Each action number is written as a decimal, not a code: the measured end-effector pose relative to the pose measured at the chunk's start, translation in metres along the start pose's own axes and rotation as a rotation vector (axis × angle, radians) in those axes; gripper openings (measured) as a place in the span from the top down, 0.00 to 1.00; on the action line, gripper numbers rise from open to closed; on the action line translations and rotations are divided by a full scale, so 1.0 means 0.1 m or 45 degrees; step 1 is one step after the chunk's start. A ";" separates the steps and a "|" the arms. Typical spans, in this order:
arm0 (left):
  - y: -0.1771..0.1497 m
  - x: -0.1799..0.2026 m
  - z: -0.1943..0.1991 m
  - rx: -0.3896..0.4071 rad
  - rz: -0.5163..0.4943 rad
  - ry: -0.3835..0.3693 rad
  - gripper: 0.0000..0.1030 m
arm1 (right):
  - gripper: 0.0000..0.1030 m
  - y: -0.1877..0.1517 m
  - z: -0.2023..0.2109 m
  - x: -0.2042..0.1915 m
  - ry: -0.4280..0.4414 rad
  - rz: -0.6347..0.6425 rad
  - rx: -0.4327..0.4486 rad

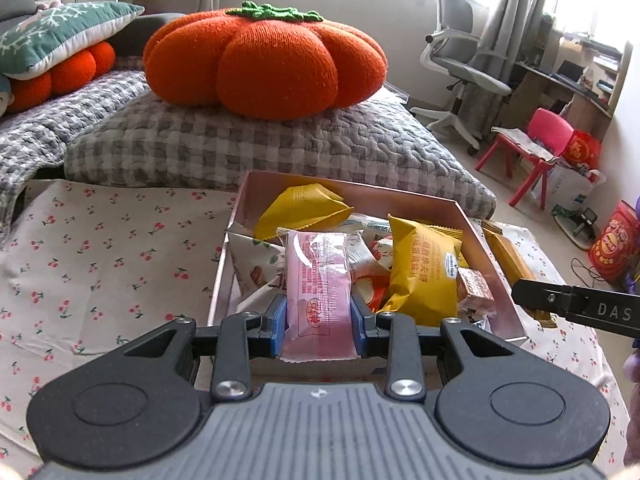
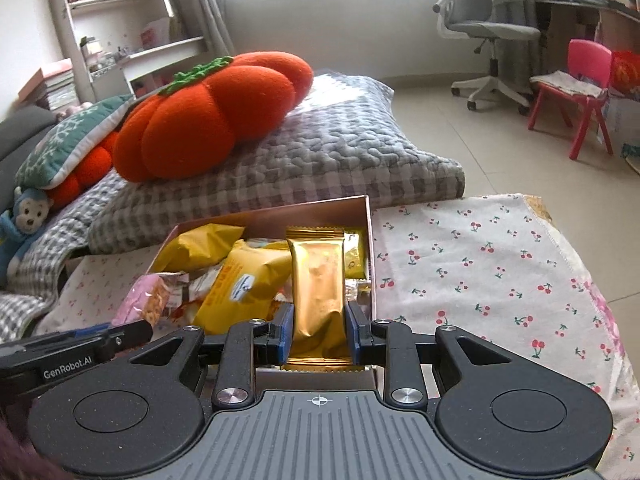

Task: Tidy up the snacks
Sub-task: 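Carry the pink wafer and gold bar into the box and open both grippers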

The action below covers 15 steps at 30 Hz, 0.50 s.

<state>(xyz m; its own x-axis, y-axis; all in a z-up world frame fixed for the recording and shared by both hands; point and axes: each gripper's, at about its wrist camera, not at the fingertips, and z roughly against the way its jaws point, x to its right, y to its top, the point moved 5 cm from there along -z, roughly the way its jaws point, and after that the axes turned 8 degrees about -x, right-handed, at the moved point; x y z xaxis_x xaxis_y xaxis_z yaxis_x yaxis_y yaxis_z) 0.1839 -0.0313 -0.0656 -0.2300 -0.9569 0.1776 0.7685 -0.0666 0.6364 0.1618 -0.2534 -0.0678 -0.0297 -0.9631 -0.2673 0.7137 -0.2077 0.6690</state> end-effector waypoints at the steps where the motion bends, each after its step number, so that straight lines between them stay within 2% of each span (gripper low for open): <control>1: 0.00 0.01 -0.01 -0.003 0.000 -0.001 0.71 | 0.75 0.00 -0.03 0.01 -0.001 -0.008 -0.004; 9: -0.02 0.02 -0.12 -0.026 -0.013 0.004 0.71 | 0.74 0.02 -0.23 0.02 0.004 -0.066 -0.037; 15: -0.02 0.01 -0.12 -0.038 -0.010 -0.004 0.68 | 0.70 0.02 -0.29 0.02 -0.010 -0.064 -0.049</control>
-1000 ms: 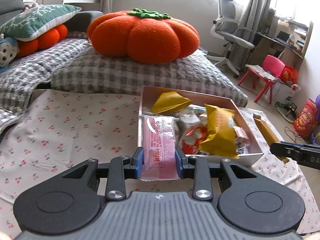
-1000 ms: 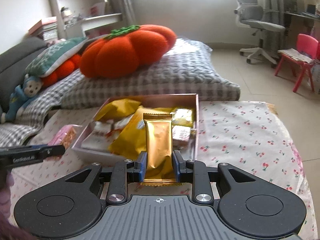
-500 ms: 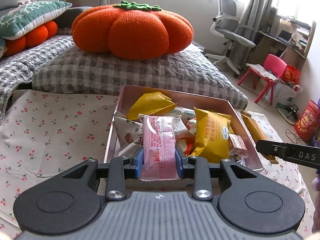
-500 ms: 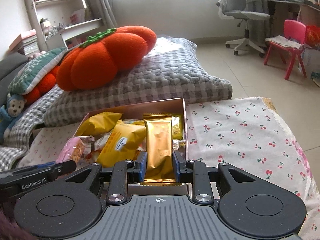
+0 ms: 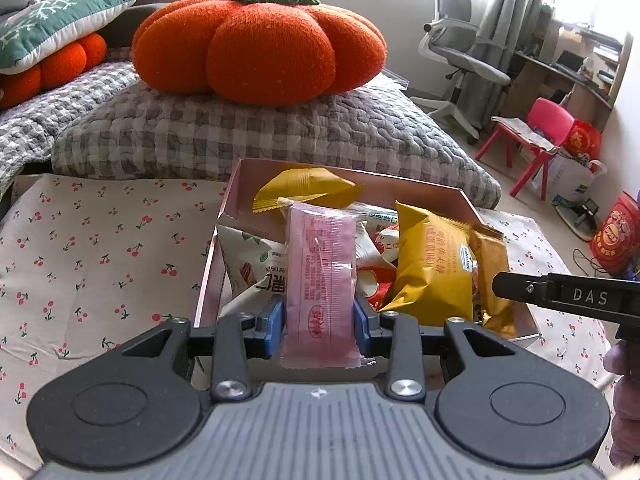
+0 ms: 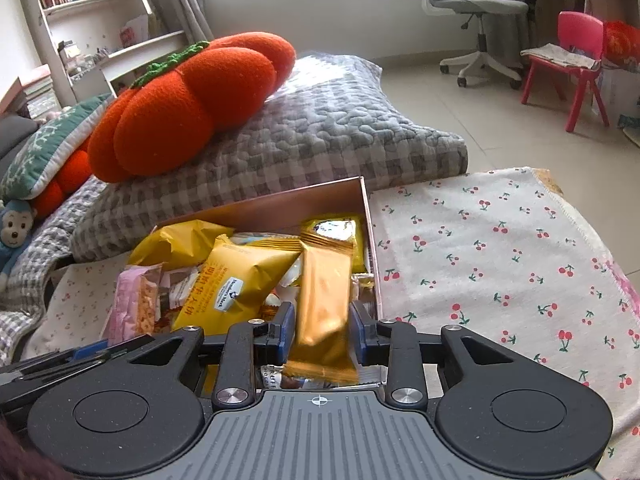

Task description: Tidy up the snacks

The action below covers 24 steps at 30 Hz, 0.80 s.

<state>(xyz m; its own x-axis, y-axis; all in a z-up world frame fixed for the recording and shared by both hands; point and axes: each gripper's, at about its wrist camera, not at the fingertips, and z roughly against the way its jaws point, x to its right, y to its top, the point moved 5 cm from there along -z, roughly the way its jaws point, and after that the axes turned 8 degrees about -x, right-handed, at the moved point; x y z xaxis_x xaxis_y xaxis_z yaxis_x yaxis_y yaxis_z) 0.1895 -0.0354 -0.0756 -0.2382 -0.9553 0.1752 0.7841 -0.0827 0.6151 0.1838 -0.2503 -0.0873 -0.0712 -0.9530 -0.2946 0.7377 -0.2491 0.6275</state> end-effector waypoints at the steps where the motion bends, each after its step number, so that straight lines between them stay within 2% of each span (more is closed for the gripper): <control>1: 0.00 0.00 0.00 -0.002 0.002 -0.002 0.67 | 0.70 0.00 0.00 0.00 0.000 0.001 -0.006; 3: -0.01 0.00 0.01 -0.003 -0.002 0.004 0.62 | 0.69 0.00 0.00 -0.01 -0.003 -0.003 -0.009; 5: -0.01 0.01 0.02 -0.003 -0.009 0.010 0.54 | 0.60 0.01 0.02 -0.01 -0.002 -0.007 -0.009; 7: -0.01 0.02 0.06 0.004 -0.020 0.011 0.37 | 0.51 0.01 0.05 0.00 -0.003 -0.008 -0.003; 9: -0.02 0.03 0.08 0.006 -0.034 0.012 0.29 | 0.44 0.02 0.08 0.00 -0.001 -0.005 0.004; 11: -0.03 0.04 0.12 0.004 -0.044 0.010 0.26 | 0.36 0.02 0.12 0.00 -0.003 0.005 0.014; 13: -0.03 0.04 0.14 0.003 -0.048 0.012 0.17 | 0.32 0.02 0.16 0.00 -0.009 0.021 0.025; 19: -0.07 0.04 0.26 -0.003 -0.060 0.011 0.07 | 0.22 -0.01 0.30 0.01 -0.020 0.046 0.038; 24: -0.14 0.04 0.34 -0.014 -0.075 0.035 0.02 | 0.13 -0.06 0.44 0.02 -0.019 0.072 0.047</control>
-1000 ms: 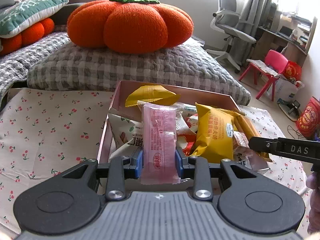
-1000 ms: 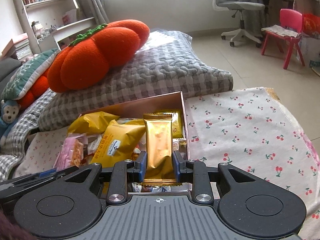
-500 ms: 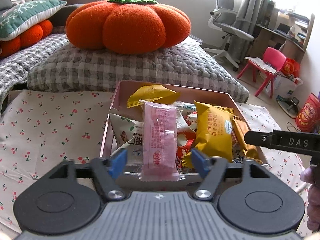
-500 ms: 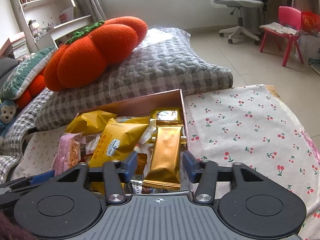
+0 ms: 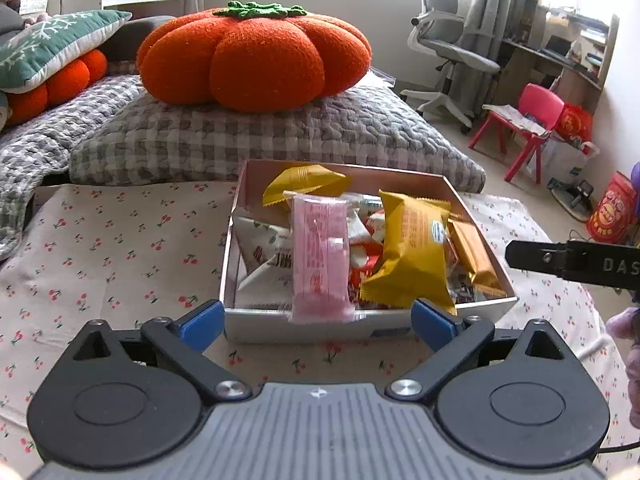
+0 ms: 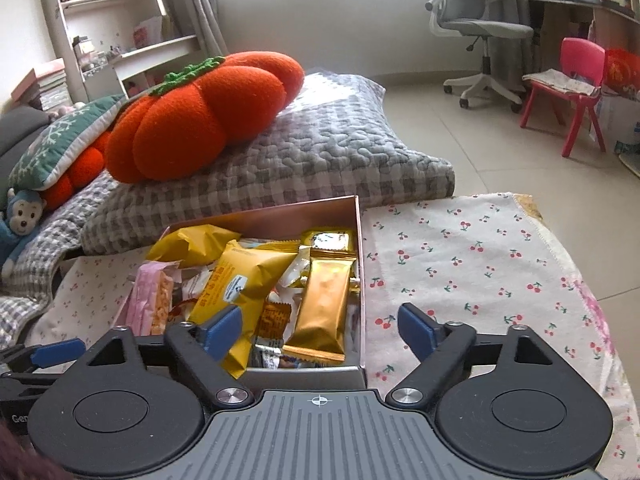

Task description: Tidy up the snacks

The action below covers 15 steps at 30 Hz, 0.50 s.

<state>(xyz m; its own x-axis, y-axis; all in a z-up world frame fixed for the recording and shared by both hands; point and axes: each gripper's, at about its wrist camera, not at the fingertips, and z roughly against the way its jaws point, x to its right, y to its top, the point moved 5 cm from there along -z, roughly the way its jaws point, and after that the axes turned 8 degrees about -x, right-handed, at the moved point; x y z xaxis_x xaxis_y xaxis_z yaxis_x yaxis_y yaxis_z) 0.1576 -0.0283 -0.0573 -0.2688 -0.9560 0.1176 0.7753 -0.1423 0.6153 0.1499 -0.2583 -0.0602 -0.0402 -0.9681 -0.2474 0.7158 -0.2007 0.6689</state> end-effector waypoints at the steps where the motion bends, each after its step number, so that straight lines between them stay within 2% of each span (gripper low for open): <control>1: -0.01 0.00 0.01 -0.002 -0.001 0.009 0.01 | 0.12 -0.01 0.03 0.00 0.002 0.005 0.003; 7: -0.14 0.00 0.11 -0.037 0.002 0.097 0.01 | 0.09 -0.13 0.18 -0.03 -0.014 0.043 0.003; 15: -0.30 -0.08 0.34 -0.105 0.081 0.204 0.00 | 0.06 -0.37 0.36 -0.14 -0.022 0.131 -0.032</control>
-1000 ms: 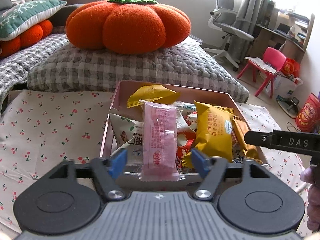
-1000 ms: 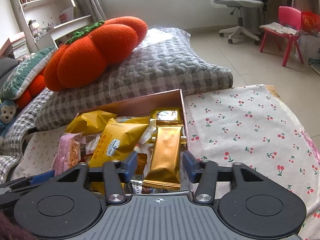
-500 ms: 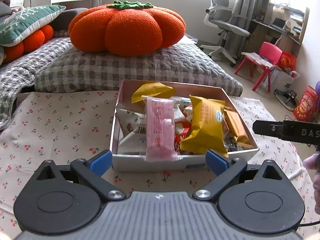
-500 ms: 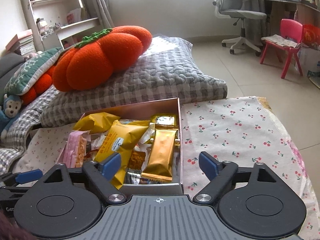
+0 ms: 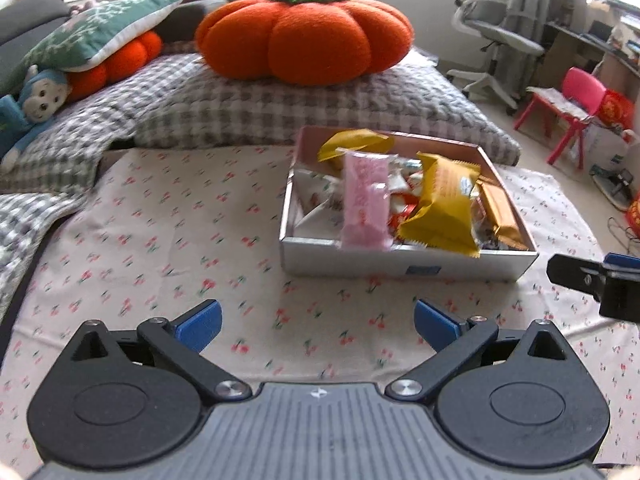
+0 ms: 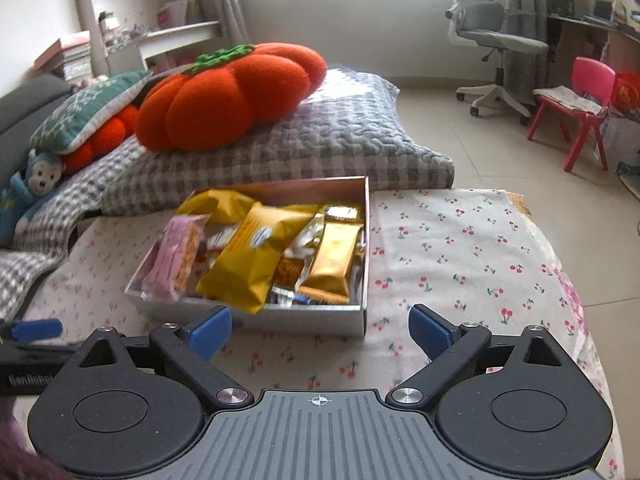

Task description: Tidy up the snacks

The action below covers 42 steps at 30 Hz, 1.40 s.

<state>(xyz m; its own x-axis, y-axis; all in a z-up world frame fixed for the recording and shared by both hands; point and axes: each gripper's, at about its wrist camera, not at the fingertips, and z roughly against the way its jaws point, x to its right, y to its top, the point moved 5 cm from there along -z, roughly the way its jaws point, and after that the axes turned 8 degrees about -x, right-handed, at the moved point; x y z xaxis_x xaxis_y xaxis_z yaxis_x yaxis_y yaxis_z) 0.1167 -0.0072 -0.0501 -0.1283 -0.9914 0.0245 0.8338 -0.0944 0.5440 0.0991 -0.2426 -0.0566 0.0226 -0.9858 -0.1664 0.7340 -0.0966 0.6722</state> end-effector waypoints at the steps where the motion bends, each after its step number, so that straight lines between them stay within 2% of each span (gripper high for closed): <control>1: -0.02 0.00 0.03 -0.005 -0.001 0.016 0.00 | 0.06 -0.03 0.02 -0.02 -0.006 0.009 -0.007; 7: -0.18 -0.01 0.18 -0.037 -0.014 0.104 0.00 | 0.06 -0.16 0.18 -0.06 -0.041 -0.032 -0.028; 13: -0.29 -0.04 0.24 -0.075 0.000 0.146 0.00 | 0.05 -0.24 0.25 -0.12 -0.075 -0.056 -0.066; 19: -0.32 -0.04 0.28 -0.077 0.022 0.141 0.00 | 0.05 -0.34 0.22 -0.25 -0.057 -0.055 -0.128; 42: -0.34 -0.01 0.29 -0.075 0.028 0.127 0.00 | 0.05 -0.36 0.19 -0.32 -0.050 -0.034 -0.138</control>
<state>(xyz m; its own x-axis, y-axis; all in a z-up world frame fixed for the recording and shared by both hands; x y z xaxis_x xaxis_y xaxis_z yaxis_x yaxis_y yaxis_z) 0.0736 -0.0001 -0.0444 -0.0581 -0.9971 -0.0496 0.8664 -0.0751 0.4937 0.0588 -0.2098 -0.0615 -0.0228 -0.9879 -0.1534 0.8032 -0.1094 0.5856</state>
